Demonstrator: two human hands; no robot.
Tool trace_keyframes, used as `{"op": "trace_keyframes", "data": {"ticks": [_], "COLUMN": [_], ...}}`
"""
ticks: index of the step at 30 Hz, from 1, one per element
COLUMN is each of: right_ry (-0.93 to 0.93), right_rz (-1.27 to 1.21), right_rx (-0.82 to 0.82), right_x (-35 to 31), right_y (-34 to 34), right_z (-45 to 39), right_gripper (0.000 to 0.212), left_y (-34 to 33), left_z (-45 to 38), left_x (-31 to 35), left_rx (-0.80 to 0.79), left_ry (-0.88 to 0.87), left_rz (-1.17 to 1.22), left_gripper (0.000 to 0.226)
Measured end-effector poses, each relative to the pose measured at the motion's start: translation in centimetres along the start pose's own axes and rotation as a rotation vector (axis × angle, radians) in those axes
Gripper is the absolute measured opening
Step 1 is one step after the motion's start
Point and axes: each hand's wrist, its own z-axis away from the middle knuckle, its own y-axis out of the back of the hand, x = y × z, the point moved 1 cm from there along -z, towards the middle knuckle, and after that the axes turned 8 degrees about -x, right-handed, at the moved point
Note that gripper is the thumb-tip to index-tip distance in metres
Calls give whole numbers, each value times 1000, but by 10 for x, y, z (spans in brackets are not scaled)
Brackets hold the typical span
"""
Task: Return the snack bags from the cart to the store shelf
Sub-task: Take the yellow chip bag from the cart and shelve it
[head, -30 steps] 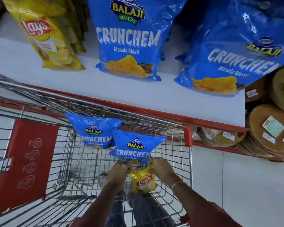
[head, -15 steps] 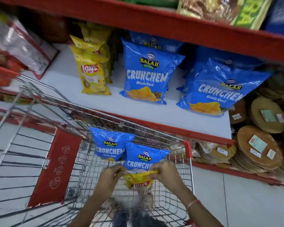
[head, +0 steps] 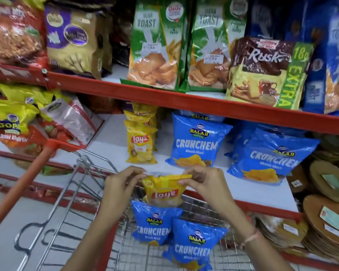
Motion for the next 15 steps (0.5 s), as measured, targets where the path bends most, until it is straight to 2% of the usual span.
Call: {"op": "trace_keyframes", "data": {"ticks": [6, 11, 15], "right_ry": [59, 2, -35], "right_rz": [80, 156, 107], "right_rx": [104, 88, 126], "right_x": [-15, 5, 25], "right_y": [-15, -46, -61], "right_z": [-68, -118, -134], "right_gripper": [17, 11, 18], "left_y": [26, 19, 12], "left_z": [-69, -108, -117], "left_x": [-23, -68, -94], "left_rx": [95, 64, 38], "left_ry": [-85, -29, 39], "left_rz": [-147, -170, -121], "left_gripper": [5, 7, 18]}}
